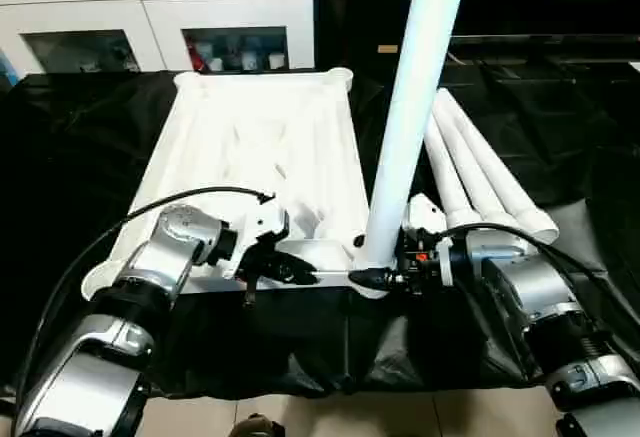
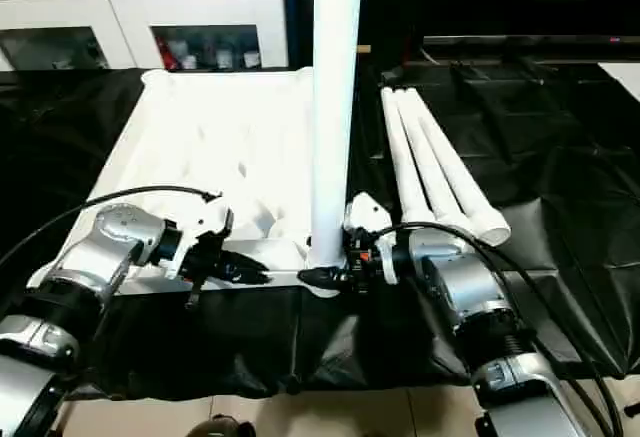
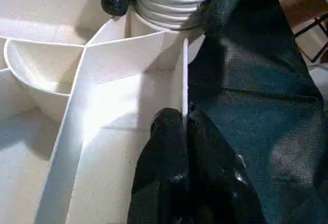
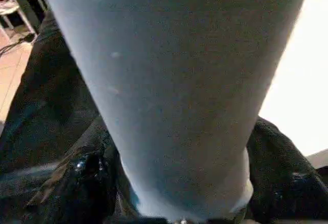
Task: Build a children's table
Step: Rotate leg to tighten
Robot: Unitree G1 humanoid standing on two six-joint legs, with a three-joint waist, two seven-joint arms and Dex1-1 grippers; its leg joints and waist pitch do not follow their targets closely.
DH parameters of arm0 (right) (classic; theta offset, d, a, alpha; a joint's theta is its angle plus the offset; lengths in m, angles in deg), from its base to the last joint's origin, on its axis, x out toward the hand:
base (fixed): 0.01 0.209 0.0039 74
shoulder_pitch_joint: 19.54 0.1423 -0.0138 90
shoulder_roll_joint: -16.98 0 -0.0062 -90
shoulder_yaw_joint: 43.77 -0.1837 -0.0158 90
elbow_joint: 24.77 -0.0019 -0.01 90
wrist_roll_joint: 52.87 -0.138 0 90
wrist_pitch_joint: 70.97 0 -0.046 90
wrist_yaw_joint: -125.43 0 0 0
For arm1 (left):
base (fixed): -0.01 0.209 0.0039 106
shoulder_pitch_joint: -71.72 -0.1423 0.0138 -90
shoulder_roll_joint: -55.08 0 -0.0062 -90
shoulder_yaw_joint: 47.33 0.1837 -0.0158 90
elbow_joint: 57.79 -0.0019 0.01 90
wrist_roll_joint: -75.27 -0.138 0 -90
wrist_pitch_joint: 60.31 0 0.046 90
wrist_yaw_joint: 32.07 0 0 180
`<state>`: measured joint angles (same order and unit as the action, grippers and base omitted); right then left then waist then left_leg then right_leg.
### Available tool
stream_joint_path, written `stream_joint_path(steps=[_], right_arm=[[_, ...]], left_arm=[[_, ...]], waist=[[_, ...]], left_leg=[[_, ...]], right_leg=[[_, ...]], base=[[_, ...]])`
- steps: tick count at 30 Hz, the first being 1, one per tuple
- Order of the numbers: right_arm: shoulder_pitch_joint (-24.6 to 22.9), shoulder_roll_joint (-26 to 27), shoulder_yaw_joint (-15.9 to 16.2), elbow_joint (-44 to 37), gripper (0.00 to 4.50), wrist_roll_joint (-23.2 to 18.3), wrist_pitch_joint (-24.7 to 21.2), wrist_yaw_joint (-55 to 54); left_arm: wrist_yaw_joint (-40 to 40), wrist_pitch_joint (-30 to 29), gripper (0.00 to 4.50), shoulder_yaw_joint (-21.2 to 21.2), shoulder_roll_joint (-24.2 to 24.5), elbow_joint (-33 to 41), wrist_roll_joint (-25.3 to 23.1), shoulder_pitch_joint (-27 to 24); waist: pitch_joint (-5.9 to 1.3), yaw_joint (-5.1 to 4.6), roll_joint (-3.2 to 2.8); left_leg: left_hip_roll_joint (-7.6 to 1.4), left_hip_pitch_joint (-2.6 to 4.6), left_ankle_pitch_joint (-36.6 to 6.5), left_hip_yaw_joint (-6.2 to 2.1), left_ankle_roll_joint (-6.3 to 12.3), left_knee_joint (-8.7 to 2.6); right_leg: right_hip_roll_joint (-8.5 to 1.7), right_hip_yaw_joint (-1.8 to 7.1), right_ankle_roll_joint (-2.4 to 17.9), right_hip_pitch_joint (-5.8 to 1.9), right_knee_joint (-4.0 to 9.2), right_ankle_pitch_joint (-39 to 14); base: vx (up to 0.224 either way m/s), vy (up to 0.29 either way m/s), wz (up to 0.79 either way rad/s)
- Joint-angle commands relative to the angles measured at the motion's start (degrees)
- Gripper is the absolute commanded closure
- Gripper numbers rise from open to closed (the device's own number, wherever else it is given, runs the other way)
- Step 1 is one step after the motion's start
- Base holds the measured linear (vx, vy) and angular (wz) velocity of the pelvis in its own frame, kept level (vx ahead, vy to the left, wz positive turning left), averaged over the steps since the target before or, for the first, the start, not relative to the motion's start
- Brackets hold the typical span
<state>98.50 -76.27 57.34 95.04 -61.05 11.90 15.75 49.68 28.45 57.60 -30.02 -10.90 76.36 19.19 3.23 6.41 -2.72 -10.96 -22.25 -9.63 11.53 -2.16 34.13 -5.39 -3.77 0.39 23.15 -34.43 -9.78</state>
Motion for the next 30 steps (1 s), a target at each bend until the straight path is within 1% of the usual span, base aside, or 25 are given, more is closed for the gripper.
stream_joint_path(steps=[1,2,4,5,6,7,8,9,10,11,12,14,15,16,17,18,20,21,25,26,28,29,30], right_arm=[[-1.4,3.0,-0.3,-2.2,1.72,-1.6,-1.2,-3.8],[-1.4,3.0,-0.3,-2.2,1.73,-1.6,-1.2,-3.8],[-3.5,7.9,-4.5,-2.1,1.73,0.7,-1.5,-20.7],[-3.5,7.9,-4.5,-2.1,1.73,0.7,-1.5,-20.7],[-3.8,8.6,-5.0,-2.0,1.73,1.2,-1.8,-23.3],[-4.2,9.5,-5.3,-1.8,1.74,2.6,-1.8,-27.1],[-4.5,10.0,-5.5,-1.7,1.74,3.6,-1.7,-29.5],[-5.1,11.5,-6.3,-1.9,1.75,4.7,-2.3,-34.4],[-5.5,12.6,-6.9,-2.1,1.75,5.6,-3.0,-38.3],[-5.7,13.2,-7.3,-2.2,1.75,5.8,-3.3,-39.8],[-6.4,14.9,-8.3,-3.0,1.75,6.0,-4.2,-43.6],[-7.1,16.2,-8.8,-4.2,1.75,5.7,-4.3,-44.9],[-7.6,16.8,-8.7,-5.0,1.19,5.5,-4.1,-45.2],[-8.0,17.2,-8.4,-5.7,1.19,5.5,-3.8,-45.3],[-8.6,17.5,-7.8,-6.6,1.05,5.9,-3.1,-45.6],[-9.1,17.3,-6.7,-7.2,1.02,6.1,-2.5,-44.7],[-8.8,16.7,-6.0,-7.2,0.95,6.4,-1.7,-44.1],[-8.6,16.3,-5.9,-7.0,0.72,6.3,-1.3,-43.3],[-6.5,12.1,-5.3,-6.2,0.72,4.4,0.1,-34.9],[-5.9,10.4,-4.8,-6.0,0.72,3.8,0.4,-31.0],[-5.1,7.4,-3.5,-6.0,0.72,2.7,1.2,-23.3],[-4.7,5.9,-2.9,-6.1,0.72,2.1,1.3,-19.5],[-4.5,5.1,-2.6,-6.2,0.72,1.6,1.1,-17.5]], left_arm=[[-1.8,-0.6,4.5,-0.8,-2.4,2.3,2.1,1.1],[-1.8,-0.6,4.5,-0.8,-2.4,2.3,2.1,1.1],[-12.6,-4.7,4.5,-3.2,-3.8,6.0,0.8,-0.5],[-12.6,-4.7,4.5,-3.2,-3.8,6.0,0.8,-0.5],[-14.6,-5.4,4.5,-3.6,-4.1,6.6,0.5,-0.8],[-16.7,-6.4,4.5,-4.2,-4.8,8.1,0.6,-1.6],[-17.8,-6.9,4.5,-4.6,-5.2,9.2,0.8,-2.1],[-20.6,-8.1,4.5,-5.3,-6.0,11.3,0.4,-3.3],[-23.1,-8.9,4.5,-5.8,-6.6,12.9,0.0,-4.3],[-24.3,-9.1,4.5,-6.1,-6.8,13.4,-0.3,-4.7],[-27.0,-9.5,4.5,-6.4,-7.5,15.1,-0.9,-6.0],[-28.2,-10.4,4.5,-6.8,-8.2,16.8,-0.3,-7.3],[-28.9,-11.2,4.5,-7.0,-8.5,17.8,0.1,-7.9],[-29.3,-11.7,4.5,-7.0,-8.7,18.6,0.4,-8.4],[-29.4,-12.0,4.5,-6.7,-8.8,19.9,0.7,-9.3],[-29.1,-12.3,4.5,-6.2,-8.7,21.2,1.0,-10.3],[-28.4,-12.7,4.5,-5.6,-8.4,22.4,1.2,-11.0],[-28.1,-12.6,4.5,-5.4,-8.1,22.5,1.0,-11.1],[-24.1,-10.9,4.5,-4.8,-6.6,20.9,1.2,-10.2],[-22.0,-10.3,4.5,-4.5,-5.8,20.2,1.6,-9.7],[-17.9,-9.3,4.5,-4.0,-4.4,18.9,2.3,-8.7],[-15.4,-9.1,4.5,-3.7,-3.6,18.3,2.7,-8.2],[-13.8,-9.1,4.5,-3.4,-3.1,17.9,3.0,-7.8]], waist=[[-4.3,-0.29,0.74],[-4.32,-0.31,0.64],[-4.18,-0.81,0.67],[-4.15,-0.93,0.7],[-4.13,-1.5,0.79],[-4.13,-1.5,0.79],[-3.93,-2.16,0.72],[-4.03,-2.19,0.61],[-3.89,-2.72,0.8],[-3.94,-2.88,0.78],[-4.01,-3.14,0.86],[-4.05,-3.27,0.67],[-4.08,-3.29,0.67],[-4.07,-3.36,0.63],[-4.11,-3.35,0.57],[-4.15,-3.42,0.54],[-4.25,-3.67,0.48],[-4.22,-3.74,0.44],[-4.15,-3.87,0.47],[-4.19,-3.84,0.44],[-4.18,-3.7,0.57],[-4.18,-3.7,0.57],[-4.16,-3.4,0.47]], left_leg=[[-2.57,1.66,-13.7,-1.1,2.05,-4.06],[-2.56,1.63,-13.9,-1.14,1.75,-4.12],[-2.66,1.58,-14.3,-1.27,0.52,-4.43],[-2.65,1.66,-14.8,-1.37,-0.03,-4.52],[-2.26,1.59,-15.7,-1.44,-0.44,-4.5],[-2.26,1.59,-15.7,-1.44,-0.44,-4.5],[-2.16,1.34,-16.1,-1.5,-0.56,-4.64],[-2.31,1.45,-16.1,-1.54,-0.73,-4.64],[-2.21,1.34,-16.0,-1.52,-0.62,-4.66],[-2.08,1.39,-16.1,-1.49,-0.44,-4.64],[-2.1,1.45,-15.7,-1.47,-0.17,-4.58],[-2.07,1.27,-14.5,-1.45,0.53,-4.6],[-2.18,1.25,-14.4,-1.44,0.58,-4.62],[-2.12,1.23,-14.3,-1.42,0.81,-4.61],[-2.13,1.32,-14.2,-1.42,0.89,-4.62],[-2.12,1.23,-13.8,-1.37,1.11,-4.59],[-2.03,1.23,-12.9,-1.32,1.64,-4.56],[-2.02,1.23,-12.9,-1.31,1.73,-4.55],[-1.88,1.19,-13.6,-1.23,2.37,-4.34],[-1.87,1.1,-13.1,-1.24,2.57,-4.27],[-1.91,1.22,-13.3,-1.11,3.34,-4.12],[-1.91,1.22,-13.3,-1.11,3.34,-4.12],[-2.02,1.24,-13.2,-1.06,3.62,-4.05]], right_leg=[[-3.3,2.26,13.9,-2.37,3.65,-13.1],[-3.36,2.24,13.7,-2.34,3.65,-13.7],[-3.38,2.34,13.3,-2.15,3.62,-14.4],[-3.41,2.33,13.1,-2.12,3.65,-15.0],[-3.52,2.22,12.0,-2.36,4.12,-18.3],[-3.52,2.22,12.0,-2.36,4.12,-18.3],[-3.3,2.19,11.1,-2.36,4.4,-19.4],[-3.41,2.27,11.0,-2.34,4.3,-19.0],[-3.3,2.32,10.9,-2.16,4.38,-19.0],[-3.23,2.27,10.7,-2.19,4.49,-19.3],[-3.23,2.33,10.6,-2.19,4.59,-19.2],[-3.07,2.36,10.3,-2.26,4.51,-17.7],[-3.07,2.39,10.4,-2.28,4.39,-16.9],[-2.93,2.37,10.5,-2.23,4.33,-16.0],[-2.87,2.38,10.5,-2.21,4.31,-15.6],[-2.82,2.39,10.8,-2.26,4.17,-14.2],[-2.75,2.34,11.3,-2.42,4.04,-12.0],[-2.74,2.35,11.5,-2.43,4.05,-11.9],[-2.85,2.35,11.9,-2.64,4.21,-12.2],[-2.85,2.34,12.1,-2.77,4.07,-11.7],[-2.7,2.29,12.6,-2.79,4.07,-11.5],[-2.7,2.29,12.6,-2.79,4.07,-11.5],[-2.71,2.2,13.0,-2.79,3.96,-11.4]], base=[[0.0,0.0,0.0],[0.0,0.0,0.0],[0.0,0.0,0.0],[0.0,0.0,0.0],[0.0,0.0,0.0],[0.0,0.0,0.0],[0.0,0.0,0.0],[0.0,0.0,0.0],[0.0,0.0,0.0],[0.0,0.0,0.0],[0.0,0.0,0.0],[0.0,0.0,0.0],[0.0,0.0,0.0],[0.0,0.0,0.0],[0.0,0.0,0.0],[0.0,0.0,0.0],[0.0,0.0,0.0],[0.0,0.0,0.0],[0.0,0.0,0.0],[0.0,0.0,0.0],[0.0,0.0,0.0],[0.0,0.0,0.0],[0.0,0.0,0.0]])
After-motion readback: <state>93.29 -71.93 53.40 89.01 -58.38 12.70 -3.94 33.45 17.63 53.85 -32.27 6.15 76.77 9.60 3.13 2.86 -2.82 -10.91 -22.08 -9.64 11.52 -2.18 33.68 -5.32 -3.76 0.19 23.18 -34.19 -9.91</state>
